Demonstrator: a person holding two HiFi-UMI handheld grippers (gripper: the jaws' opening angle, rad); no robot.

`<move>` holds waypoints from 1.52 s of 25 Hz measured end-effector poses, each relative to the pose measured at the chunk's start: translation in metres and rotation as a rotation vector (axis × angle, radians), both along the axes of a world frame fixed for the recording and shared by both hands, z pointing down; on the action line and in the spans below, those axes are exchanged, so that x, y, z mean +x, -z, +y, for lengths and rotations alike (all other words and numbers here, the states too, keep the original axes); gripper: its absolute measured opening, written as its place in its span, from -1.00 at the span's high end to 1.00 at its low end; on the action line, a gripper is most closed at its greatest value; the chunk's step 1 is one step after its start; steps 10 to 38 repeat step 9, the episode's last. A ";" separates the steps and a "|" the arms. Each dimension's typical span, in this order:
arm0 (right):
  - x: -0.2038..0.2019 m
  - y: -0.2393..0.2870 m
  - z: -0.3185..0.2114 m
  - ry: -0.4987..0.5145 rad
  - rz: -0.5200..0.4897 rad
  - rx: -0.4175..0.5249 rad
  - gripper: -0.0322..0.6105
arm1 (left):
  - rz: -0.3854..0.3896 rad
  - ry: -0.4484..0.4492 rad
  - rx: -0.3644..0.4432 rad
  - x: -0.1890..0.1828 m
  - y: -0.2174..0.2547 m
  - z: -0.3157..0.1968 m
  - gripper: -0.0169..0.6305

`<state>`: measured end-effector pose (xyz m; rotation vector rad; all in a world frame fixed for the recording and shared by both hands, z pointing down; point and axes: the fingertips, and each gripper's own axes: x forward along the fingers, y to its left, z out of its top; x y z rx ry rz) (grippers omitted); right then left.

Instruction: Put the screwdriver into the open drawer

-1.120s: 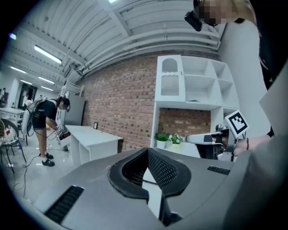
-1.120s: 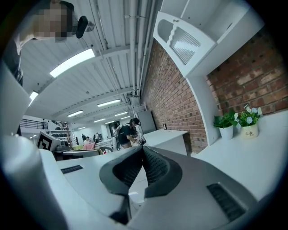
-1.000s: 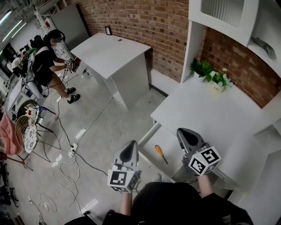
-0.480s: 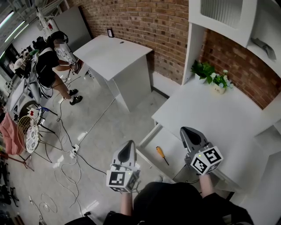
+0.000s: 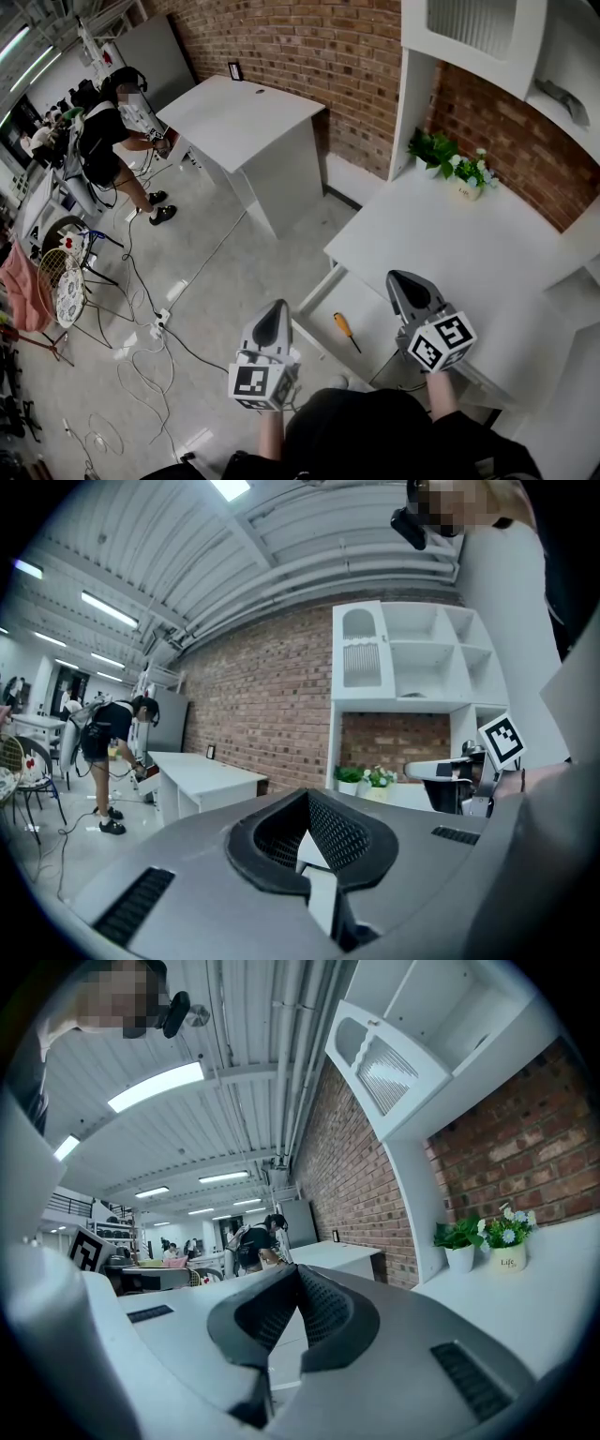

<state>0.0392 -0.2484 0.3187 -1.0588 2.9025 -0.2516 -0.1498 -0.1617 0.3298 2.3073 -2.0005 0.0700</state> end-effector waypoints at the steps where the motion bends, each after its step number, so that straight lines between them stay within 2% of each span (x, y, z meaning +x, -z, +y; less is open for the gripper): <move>1: 0.000 -0.001 0.000 -0.001 0.001 0.000 0.85 | -0.003 0.000 -0.001 0.000 -0.001 0.000 0.92; 38: -0.002 -0.002 0.000 0.000 0.006 0.010 0.85 | -0.006 0.007 -0.004 -0.003 -0.005 0.000 0.92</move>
